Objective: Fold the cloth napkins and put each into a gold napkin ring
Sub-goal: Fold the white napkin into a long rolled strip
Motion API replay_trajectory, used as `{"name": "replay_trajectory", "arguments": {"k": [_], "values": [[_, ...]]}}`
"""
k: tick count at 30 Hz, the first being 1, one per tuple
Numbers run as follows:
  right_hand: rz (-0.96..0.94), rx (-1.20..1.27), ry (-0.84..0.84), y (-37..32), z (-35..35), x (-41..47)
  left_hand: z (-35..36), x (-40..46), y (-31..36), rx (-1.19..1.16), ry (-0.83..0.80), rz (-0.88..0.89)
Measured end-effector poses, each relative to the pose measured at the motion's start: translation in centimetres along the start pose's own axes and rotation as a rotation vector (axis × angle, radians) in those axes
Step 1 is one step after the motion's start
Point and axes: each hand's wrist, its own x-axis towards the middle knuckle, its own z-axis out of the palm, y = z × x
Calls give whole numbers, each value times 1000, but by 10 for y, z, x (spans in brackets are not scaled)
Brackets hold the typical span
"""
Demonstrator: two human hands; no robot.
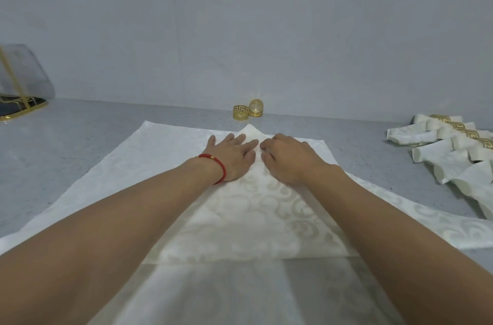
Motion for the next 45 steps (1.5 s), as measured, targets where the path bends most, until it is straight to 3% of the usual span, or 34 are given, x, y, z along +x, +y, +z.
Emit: {"name": "replay_trajectory", "arguments": {"k": [10,14,20,26,32,39,45], "values": [[220,57,127,-13,-6,68,8,0,-2,-49,43,12],[279,185,146,-15,11,88,10,1,-1,-107,102,20],[254,315,301,-13,8,81,6,-5,1,-287,148,-44],[41,242,317,-4,-1,53,-11,-17,8,-496,128,-134],[-46,223,270,5,17,44,-16,-3,1,-482,66,-161],[-35,287,251,10,22,47,-21,35,3,-330,324,-249],[81,446,310,13,16,43,-18,41,-6,-425,324,-252]]}}
